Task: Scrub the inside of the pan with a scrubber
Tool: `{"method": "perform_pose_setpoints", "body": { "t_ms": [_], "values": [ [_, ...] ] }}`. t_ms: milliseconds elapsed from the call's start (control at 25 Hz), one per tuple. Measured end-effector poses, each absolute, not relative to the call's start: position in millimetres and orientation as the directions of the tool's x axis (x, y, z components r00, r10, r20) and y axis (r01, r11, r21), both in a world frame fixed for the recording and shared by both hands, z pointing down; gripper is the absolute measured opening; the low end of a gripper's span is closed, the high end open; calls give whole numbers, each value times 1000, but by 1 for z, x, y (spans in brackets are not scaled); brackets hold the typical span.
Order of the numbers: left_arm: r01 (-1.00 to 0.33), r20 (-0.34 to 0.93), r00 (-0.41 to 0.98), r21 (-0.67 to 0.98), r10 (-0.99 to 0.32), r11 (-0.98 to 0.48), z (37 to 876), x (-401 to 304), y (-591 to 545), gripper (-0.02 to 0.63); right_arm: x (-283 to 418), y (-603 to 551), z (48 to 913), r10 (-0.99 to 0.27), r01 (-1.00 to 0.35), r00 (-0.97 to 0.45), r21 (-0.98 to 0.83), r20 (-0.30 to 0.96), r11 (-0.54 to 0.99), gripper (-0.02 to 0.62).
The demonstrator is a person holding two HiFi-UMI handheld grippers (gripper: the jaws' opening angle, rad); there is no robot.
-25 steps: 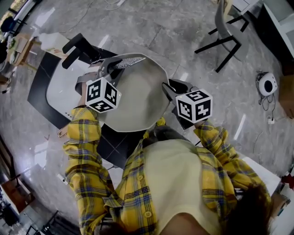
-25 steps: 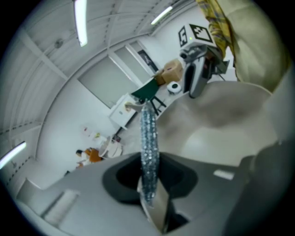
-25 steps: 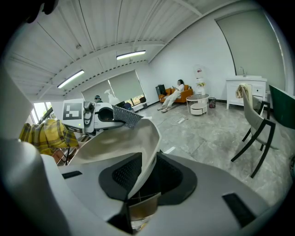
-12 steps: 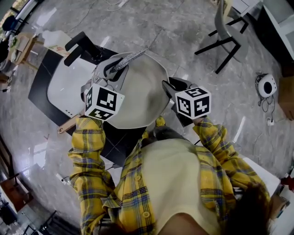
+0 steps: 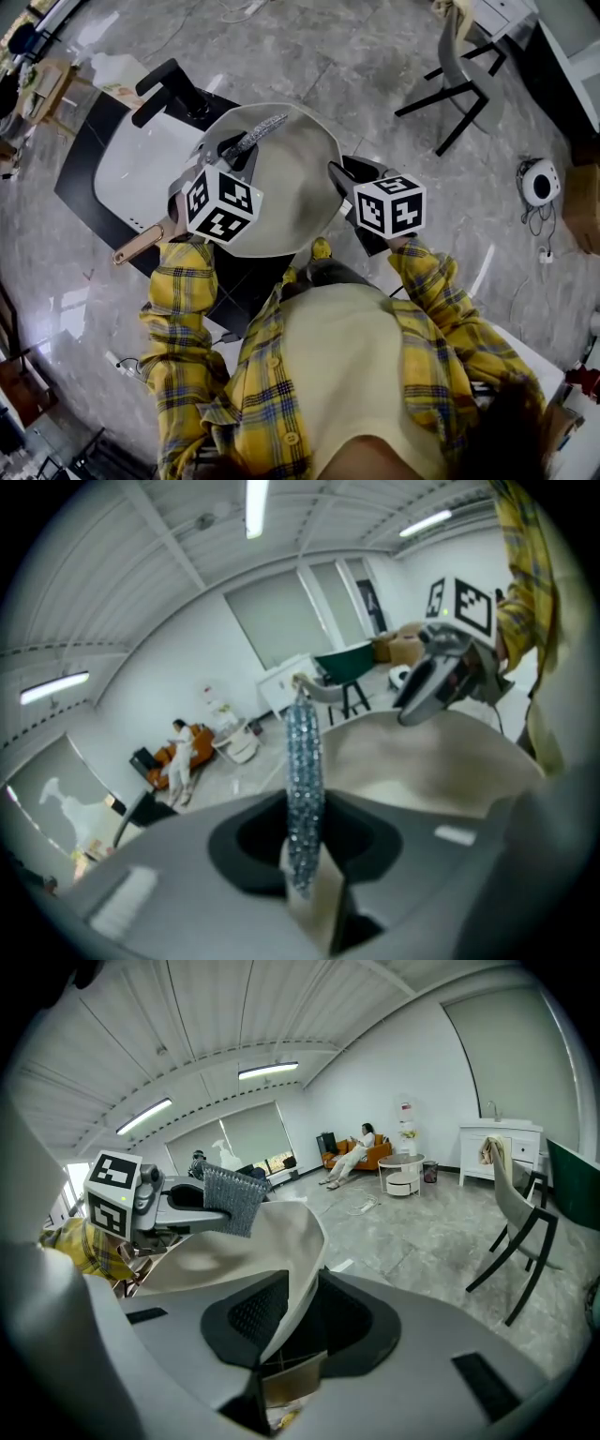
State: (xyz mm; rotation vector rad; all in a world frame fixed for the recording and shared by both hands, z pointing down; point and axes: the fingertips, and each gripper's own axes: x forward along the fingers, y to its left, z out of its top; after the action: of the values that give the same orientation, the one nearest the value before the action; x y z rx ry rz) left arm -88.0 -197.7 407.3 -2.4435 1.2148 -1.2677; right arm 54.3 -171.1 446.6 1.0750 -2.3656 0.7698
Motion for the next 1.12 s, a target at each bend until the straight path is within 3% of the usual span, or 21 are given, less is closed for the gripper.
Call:
{"method": "perform_pose_setpoints", "body": {
  "t_ms": [520,1120],
  "values": [
    [-512,759,64,-533,-648,-674,465,-98,-200,84,54,-171,446,-540,-778,-610,-311,580,546,67],
    [-443,779,47,-545,-625,-712,487,-70,-199,84,54,-171,447,-539,-775,-616,-319,575,545,67]
  ]
}}
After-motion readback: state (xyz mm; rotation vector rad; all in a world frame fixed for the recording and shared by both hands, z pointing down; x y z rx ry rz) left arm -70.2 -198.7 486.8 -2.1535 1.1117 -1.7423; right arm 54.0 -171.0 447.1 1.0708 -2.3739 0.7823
